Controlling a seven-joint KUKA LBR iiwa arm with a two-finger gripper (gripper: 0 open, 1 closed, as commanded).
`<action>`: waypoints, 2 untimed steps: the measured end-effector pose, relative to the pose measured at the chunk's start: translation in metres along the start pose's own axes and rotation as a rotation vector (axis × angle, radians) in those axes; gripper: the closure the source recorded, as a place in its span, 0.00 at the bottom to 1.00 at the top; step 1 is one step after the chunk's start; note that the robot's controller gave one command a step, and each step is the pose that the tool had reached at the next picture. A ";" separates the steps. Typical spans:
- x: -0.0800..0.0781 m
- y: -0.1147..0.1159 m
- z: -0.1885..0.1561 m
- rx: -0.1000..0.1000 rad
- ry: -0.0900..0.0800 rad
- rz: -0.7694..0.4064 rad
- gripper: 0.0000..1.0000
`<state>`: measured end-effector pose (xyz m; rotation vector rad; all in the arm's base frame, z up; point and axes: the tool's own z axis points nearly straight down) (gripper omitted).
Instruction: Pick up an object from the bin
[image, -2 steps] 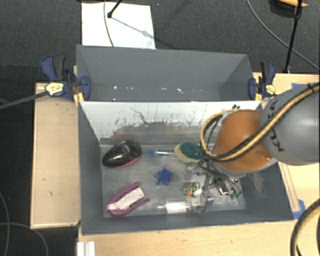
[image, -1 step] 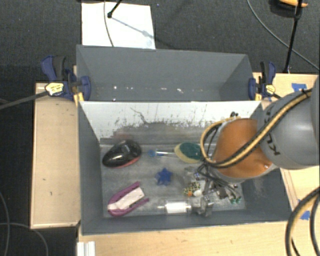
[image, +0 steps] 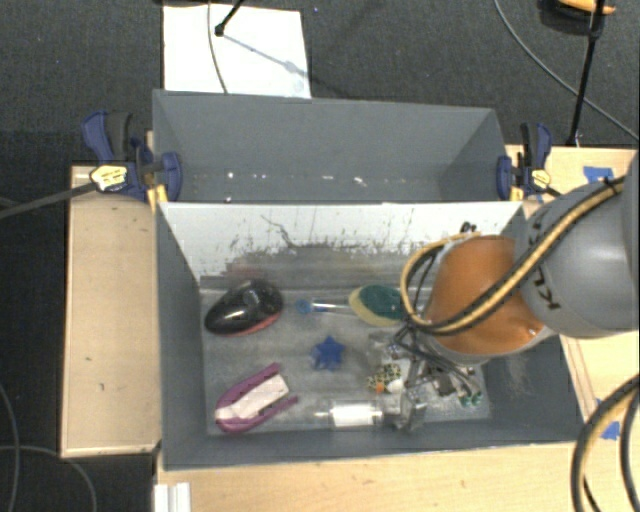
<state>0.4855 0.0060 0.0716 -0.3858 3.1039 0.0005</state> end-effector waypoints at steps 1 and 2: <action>0.001 0.000 0.001 -0.001 0.003 -0.001 1.00; -0.003 0.000 -0.101 0.001 0.004 0.004 1.00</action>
Offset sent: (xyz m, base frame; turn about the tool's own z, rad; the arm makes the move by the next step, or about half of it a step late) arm 0.0000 0.0000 0.0000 0.0000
